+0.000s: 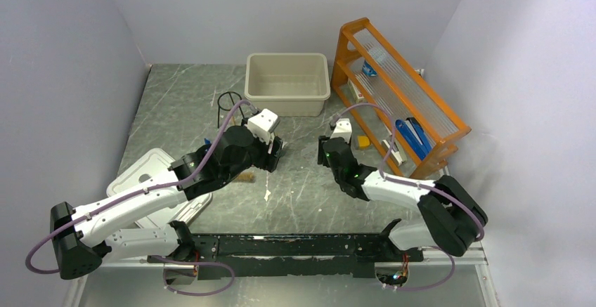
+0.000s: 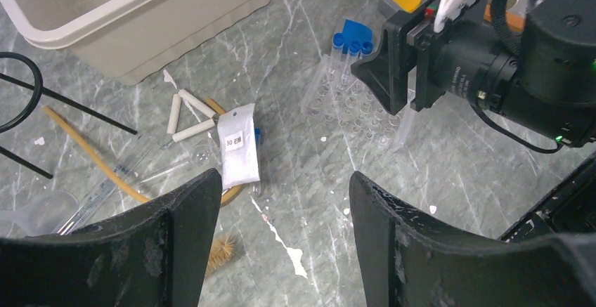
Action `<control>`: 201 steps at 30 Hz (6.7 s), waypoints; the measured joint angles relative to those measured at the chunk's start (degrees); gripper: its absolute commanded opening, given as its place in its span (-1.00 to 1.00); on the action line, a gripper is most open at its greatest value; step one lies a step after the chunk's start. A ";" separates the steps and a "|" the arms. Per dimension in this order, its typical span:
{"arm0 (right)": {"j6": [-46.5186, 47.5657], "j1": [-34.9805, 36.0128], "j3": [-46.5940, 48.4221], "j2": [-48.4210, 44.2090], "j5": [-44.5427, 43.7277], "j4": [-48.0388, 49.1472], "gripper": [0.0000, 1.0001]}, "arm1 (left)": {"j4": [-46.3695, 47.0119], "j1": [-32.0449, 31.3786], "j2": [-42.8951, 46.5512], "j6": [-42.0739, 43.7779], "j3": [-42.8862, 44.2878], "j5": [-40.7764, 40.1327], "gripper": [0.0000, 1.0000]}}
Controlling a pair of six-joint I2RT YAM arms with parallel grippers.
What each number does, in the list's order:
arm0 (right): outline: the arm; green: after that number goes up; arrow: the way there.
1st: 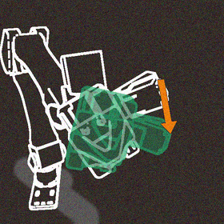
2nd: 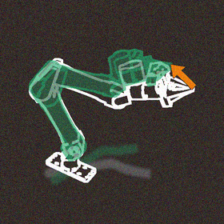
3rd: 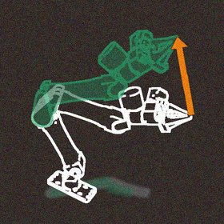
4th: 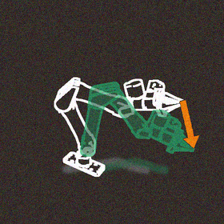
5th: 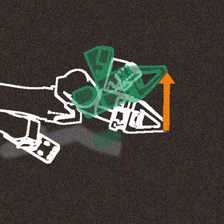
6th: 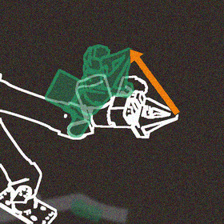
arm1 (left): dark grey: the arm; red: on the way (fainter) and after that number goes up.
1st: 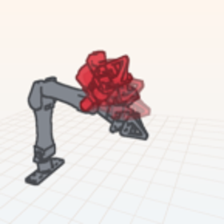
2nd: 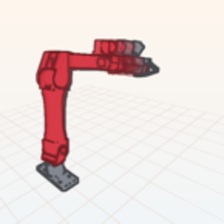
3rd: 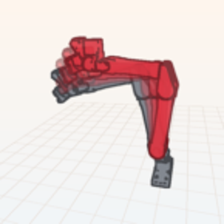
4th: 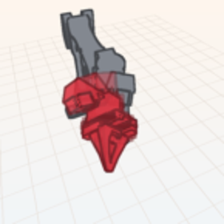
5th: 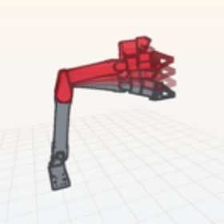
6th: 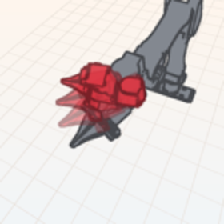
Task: Organize the chemistry lab equipment
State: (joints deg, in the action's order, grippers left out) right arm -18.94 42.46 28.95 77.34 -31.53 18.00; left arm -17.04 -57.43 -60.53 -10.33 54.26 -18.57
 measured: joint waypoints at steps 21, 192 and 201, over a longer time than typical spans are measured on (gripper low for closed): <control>-7.26 -0.72 13.03 -11.80 7.65 -18.97 -0.27 | -2.12 0.00 -9.92 -8.46 0.37 -0.66 0.06; 4.98 5.55 -4.28 -9.66 -11.06 8.33 -0.78 | 3.63 3.96 -4.42 -5.90 -0.42 0.76 0.33; 4.79 5.53 -5.03 -7.32 -12.85 9.07 -0.78 | 3.63 3.96 -4.83 -5.90 -0.44 0.81 0.32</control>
State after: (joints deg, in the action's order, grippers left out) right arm -14.15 47.99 23.92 70.02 -44.38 27.07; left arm -13.41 -53.47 -65.36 -16.23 53.82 -17.76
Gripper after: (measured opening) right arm 0.196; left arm 0.665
